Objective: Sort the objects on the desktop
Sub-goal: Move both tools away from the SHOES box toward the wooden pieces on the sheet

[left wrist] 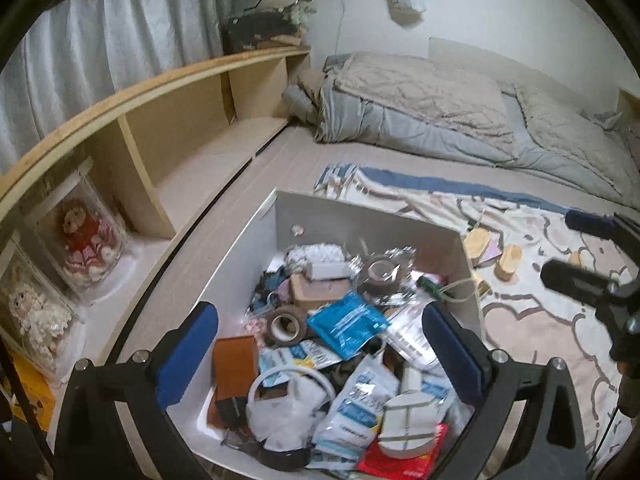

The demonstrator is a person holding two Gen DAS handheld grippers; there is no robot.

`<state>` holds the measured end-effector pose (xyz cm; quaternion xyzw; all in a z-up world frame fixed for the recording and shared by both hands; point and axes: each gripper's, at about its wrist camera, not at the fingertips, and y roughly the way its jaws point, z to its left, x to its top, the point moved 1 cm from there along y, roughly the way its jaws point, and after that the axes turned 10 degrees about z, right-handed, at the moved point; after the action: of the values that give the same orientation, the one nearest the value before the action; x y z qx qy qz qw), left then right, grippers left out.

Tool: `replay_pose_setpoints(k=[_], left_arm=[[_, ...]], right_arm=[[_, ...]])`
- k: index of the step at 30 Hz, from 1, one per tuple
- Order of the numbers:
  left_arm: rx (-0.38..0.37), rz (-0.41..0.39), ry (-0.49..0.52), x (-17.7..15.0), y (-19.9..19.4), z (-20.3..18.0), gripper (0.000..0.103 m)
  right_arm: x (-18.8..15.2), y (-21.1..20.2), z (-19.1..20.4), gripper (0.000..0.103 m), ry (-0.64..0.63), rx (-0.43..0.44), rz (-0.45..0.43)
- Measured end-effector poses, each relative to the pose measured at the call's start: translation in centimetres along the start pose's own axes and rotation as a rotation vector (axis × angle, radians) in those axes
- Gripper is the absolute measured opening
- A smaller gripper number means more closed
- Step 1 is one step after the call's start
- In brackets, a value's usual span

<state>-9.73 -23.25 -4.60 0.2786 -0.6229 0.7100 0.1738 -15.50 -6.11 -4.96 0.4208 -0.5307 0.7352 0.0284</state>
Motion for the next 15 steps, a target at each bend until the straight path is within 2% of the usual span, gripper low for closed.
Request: replay_pose_setpoints(k=[5,15], left_arm=[[-0.009,-0.034,0.011,0.6,-1.3,-1.6,0.103],[-0.024,-0.056,0.031,1.3,-2.4,-4.4,0.103]], right_arm=[[-0.7,-1.4,-1.1,0.103,0.007,-0.009,0.004],[-2.4,-5.9,-4.2,0.103,0.021,-0.064,-0.057]])
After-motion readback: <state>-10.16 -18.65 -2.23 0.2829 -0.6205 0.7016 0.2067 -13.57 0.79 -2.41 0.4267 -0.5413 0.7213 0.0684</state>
